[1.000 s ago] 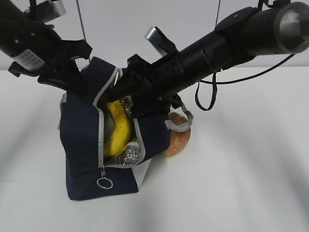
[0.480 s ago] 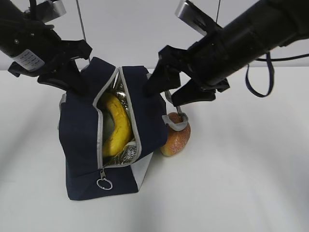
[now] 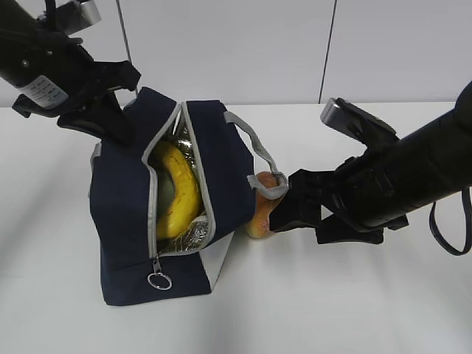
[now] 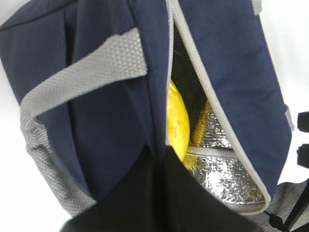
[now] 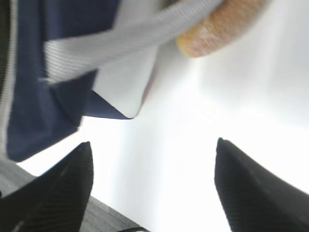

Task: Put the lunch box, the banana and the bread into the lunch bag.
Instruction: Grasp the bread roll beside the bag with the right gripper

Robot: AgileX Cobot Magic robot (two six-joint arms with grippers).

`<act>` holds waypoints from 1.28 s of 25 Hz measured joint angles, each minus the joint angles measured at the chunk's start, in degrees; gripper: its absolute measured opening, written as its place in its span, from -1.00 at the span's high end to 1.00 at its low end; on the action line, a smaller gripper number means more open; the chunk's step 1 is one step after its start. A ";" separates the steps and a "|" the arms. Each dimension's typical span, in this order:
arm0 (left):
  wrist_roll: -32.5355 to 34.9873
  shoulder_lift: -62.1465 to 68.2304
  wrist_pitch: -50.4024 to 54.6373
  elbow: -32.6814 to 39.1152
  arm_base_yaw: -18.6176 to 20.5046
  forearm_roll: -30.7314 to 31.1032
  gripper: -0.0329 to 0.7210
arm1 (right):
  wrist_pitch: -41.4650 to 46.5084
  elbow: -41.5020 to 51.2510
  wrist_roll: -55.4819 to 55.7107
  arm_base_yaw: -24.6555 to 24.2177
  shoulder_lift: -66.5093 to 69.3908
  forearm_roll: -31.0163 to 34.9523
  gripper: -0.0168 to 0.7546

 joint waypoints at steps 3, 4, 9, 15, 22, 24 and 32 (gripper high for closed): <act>0.00 0.00 0.00 0.00 0.00 0.00 0.92 | -3.34 0.83 0.00 0.00 0.13 1.13 -0.54; 0.00 0.00 0.00 0.00 0.00 0.05 0.92 | -4.65 0.91 0.00 0.00 0.51 2.25 -0.54; 0.00 0.00 0.00 0.00 0.00 0.05 0.92 | -7.66 0.91 0.13 0.00 4.46 8.90 -0.54; 0.00 0.00 0.00 0.00 0.00 0.05 0.92 | -7.75 0.34 -0.09 0.00 10.28 10.50 -0.54; 0.00 0.00 0.00 0.00 0.00 0.05 0.92 | -8.05 -5.12 -4.11 0.00 13.62 10.67 -0.67; 0.00 0.00 0.00 0.00 0.00 0.05 0.92 | -8.05 -6.62 -4.45 0.00 15.31 10.67 -0.70; 0.00 0.00 0.00 0.00 0.00 0.05 0.92 | -8.56 -11.45 -4.45 -0.09 20.69 10.67 -0.72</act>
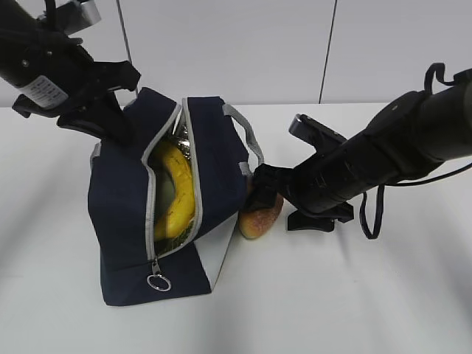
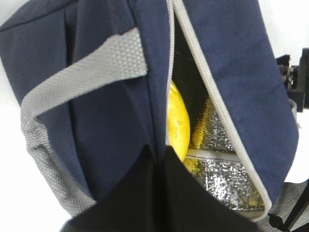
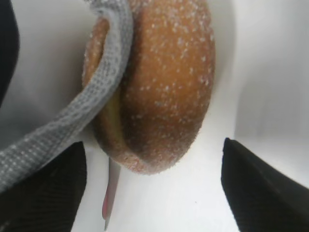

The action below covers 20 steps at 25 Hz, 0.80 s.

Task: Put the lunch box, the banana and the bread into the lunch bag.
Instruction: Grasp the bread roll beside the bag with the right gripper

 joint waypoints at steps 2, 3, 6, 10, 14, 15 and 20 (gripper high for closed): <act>0.00 0.00 0.00 0.00 0.00 0.00 0.92 | -0.47 -0.88 0.00 0.00 0.66 0.00 -0.72; 0.00 0.00 0.00 0.00 0.00 0.00 0.92 | -0.84 -1.33 0.00 -0.03 1.04 0.00 -0.72; 0.00 0.00 0.00 0.00 0.00 0.00 0.92 | -1.49 -2.45 -0.12 -0.25 1.78 0.00 -0.72; 0.00 0.00 0.01 0.00 0.00 0.00 0.92 | -1.30 -4.94 -0.23 -0.25 3.82 0.00 -0.72; 0.00 0.00 0.01 0.00 0.00 0.00 0.92 | -0.70 -6.29 -0.56 -0.25 4.97 0.32 -0.67; 0.00 0.00 0.01 0.00 0.00 0.00 0.92 | -0.70 -6.28 -0.82 -0.25 4.97 0.29 -0.63; 0.00 0.00 0.01 0.00 0.00 0.00 0.92 | -0.44 -6.31 -2.84 -0.25 5.05 0.72 -0.23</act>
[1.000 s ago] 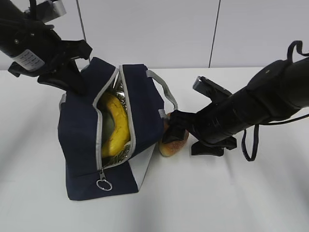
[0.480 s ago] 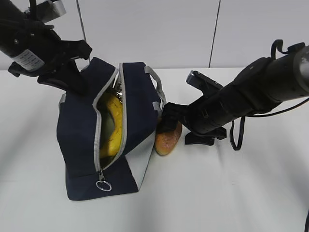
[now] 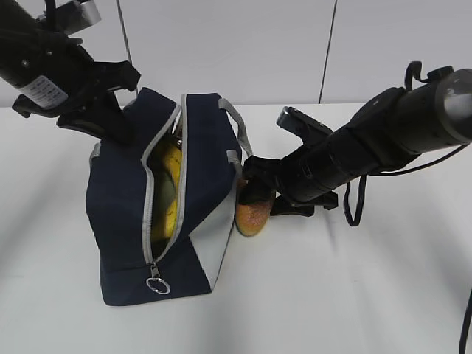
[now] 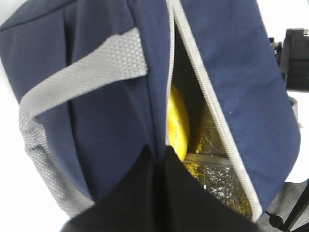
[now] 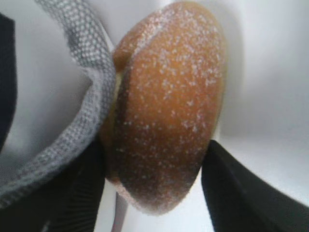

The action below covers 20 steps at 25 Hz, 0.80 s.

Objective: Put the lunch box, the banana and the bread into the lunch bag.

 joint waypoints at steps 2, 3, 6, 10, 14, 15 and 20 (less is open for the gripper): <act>0.00 0.00 0.00 0.00 0.00 0.00 0.92 | 0.00 0.00 -0.10 0.00 0.00 0.13 -0.07; 0.00 0.00 0.00 0.00 0.00 0.00 0.92 | 0.00 0.00 -0.21 0.00 0.00 0.02 0.00; 0.00 0.00 0.05 0.00 0.00 0.00 0.92 | 0.00 0.00 -0.21 0.00 0.00 -1.04 0.07; 0.00 0.00 0.05 0.00 0.00 0.05 0.92 | 0.36 0.00 -0.21 -1.53 -1.49 -5.93 0.08; 0.00 0.00 0.05 0.00 0.00 0.05 0.92 | 2.76 0.00 -0.21 -7.37 -5.21 -9.28 0.09; 0.00 0.00 0.05 0.00 0.00 0.05 0.92 | 3.30 0.00 -0.21 -9.14 -6.23 -9.93 0.09; 0.00 0.00 0.06 0.00 0.00 0.05 0.92 | 6.06 0.00 -0.21 -16.00 -12.00 -11.55 0.09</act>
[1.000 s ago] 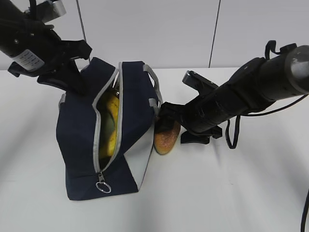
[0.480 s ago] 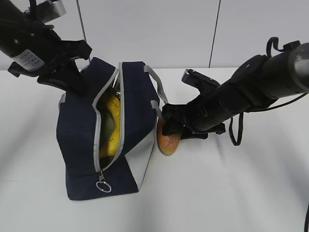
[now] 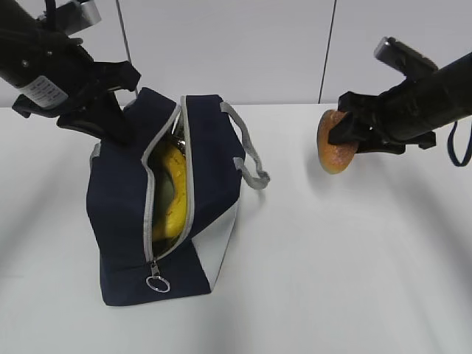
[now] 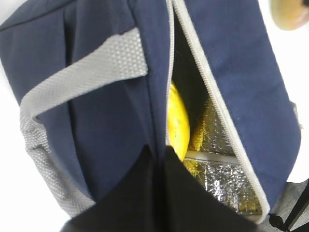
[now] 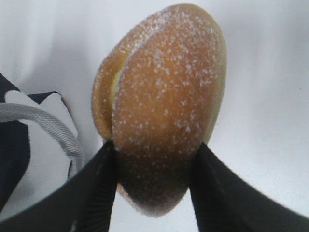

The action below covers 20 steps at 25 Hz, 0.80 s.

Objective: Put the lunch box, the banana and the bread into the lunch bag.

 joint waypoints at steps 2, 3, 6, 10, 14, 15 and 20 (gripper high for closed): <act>0.00 0.00 0.00 0.00 0.00 0.00 0.92 | 1.25 0.00 0.00 -0.79 -2.17 -0.22 0.09; 0.00 0.00 0.00 0.00 0.00 0.00 0.92 | 1.96 0.00 0.00 -0.79 -3.35 0.10 0.09; 0.00 0.00 0.00 0.00 0.00 0.00 0.92 | 6.56 0.00 -2.07 -0.79 -5.87 5.87 0.09; 0.00 0.00 -0.05 0.00 0.00 0.00 0.92 | 16.28 0.00 -10.50 -0.56 -6.67 21.74 0.09; 0.00 0.00 -0.16 0.00 0.00 0.00 0.92 | 20.71 0.00 -15.62 2.68 -6.74 32.72 0.10; 0.00 0.00 -0.22 0.00 0.00 0.00 0.92 | 20.71 0.00 -16.04 4.12 -6.74 33.67 0.10; 0.00 0.00 -0.27 0.00 0.00 0.00 0.92 | 17.95 0.00 -16.77 11.99 -6.40 34.81 0.10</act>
